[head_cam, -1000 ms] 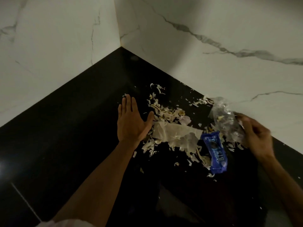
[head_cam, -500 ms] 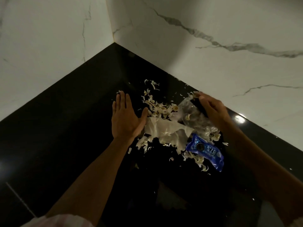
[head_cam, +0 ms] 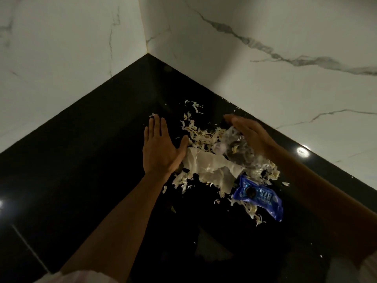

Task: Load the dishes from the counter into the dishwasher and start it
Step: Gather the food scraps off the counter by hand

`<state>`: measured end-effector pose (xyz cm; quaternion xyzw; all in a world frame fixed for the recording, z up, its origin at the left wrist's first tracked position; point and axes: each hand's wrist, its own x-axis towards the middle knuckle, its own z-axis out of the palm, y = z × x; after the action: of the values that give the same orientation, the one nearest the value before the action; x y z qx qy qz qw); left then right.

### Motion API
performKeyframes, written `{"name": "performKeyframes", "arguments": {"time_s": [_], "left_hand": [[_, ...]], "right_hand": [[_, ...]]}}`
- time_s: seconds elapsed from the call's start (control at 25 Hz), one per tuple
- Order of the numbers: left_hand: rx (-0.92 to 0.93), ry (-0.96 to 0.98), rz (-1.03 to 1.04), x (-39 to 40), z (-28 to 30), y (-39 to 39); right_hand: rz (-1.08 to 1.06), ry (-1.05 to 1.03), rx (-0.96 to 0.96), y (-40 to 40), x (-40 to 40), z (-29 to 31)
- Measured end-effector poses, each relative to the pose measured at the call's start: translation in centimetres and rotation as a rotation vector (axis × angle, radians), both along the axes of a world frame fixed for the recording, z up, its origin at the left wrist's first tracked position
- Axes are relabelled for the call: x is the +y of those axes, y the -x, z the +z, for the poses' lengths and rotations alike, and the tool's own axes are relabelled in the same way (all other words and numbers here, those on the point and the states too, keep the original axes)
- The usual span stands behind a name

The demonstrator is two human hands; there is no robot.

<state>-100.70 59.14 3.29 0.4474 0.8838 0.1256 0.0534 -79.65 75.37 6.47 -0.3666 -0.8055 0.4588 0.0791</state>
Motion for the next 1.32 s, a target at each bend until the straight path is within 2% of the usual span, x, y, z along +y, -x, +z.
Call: {"name": "performKeyframes", "arguments": {"time_s": [0.08,0.24,0.32,0.4,0.48,0.6,0.68,0.84,1.0,1.12,1.24,1.32], "left_hand": [[0.006,-0.006,0.001,0.0,0.0,-0.1],[0.007,0.001,0.001,0.1,0.1,-0.1],[0.005,0.001,0.005,0.1,0.1,-0.1],[0.003,-0.001,0.006,0.0,0.1,-0.1],[-0.006,-0.006,0.006,0.0,0.2,-0.1],[-0.019,-0.014,0.008,0.0,0.2,-0.1],[-0.018,-0.021,0.008,0.0,0.1,-0.1],[-0.028,-0.044,-0.003,-0.1,0.0,0.0],[-0.037,-0.057,-0.024,-0.1,-0.2,0.1],[-0.074,-0.067,-0.050,-0.3,-0.1,0.2],[-0.138,-0.126,-0.095,-0.6,0.2,0.1],[-0.211,-0.162,-0.117,-0.9,0.6,0.1]], "right_hand": [[0.060,0.195,0.106,1.6,-0.1,1.3],[-0.196,0.127,0.317,4.4,1.8,2.7],[-0.152,0.072,0.208,5.4,2.3,1.4],[0.072,0.084,0.055,6.6,1.8,0.0],[0.231,0.168,0.036,8.1,0.9,0.6],[0.144,0.165,0.181,10.7,2.0,1.9],[0.048,0.151,0.203,11.8,2.9,1.6],[0.226,0.101,0.018,12.1,0.3,-0.2],[0.274,0.214,-0.035,9.3,-1.6,1.4],[0.049,0.133,0.081,5.3,-2.3,3.7],[-0.453,0.024,0.301,-1.7,-3.6,4.0],[-0.728,0.050,0.283,-6.8,-5.5,2.6]]}}
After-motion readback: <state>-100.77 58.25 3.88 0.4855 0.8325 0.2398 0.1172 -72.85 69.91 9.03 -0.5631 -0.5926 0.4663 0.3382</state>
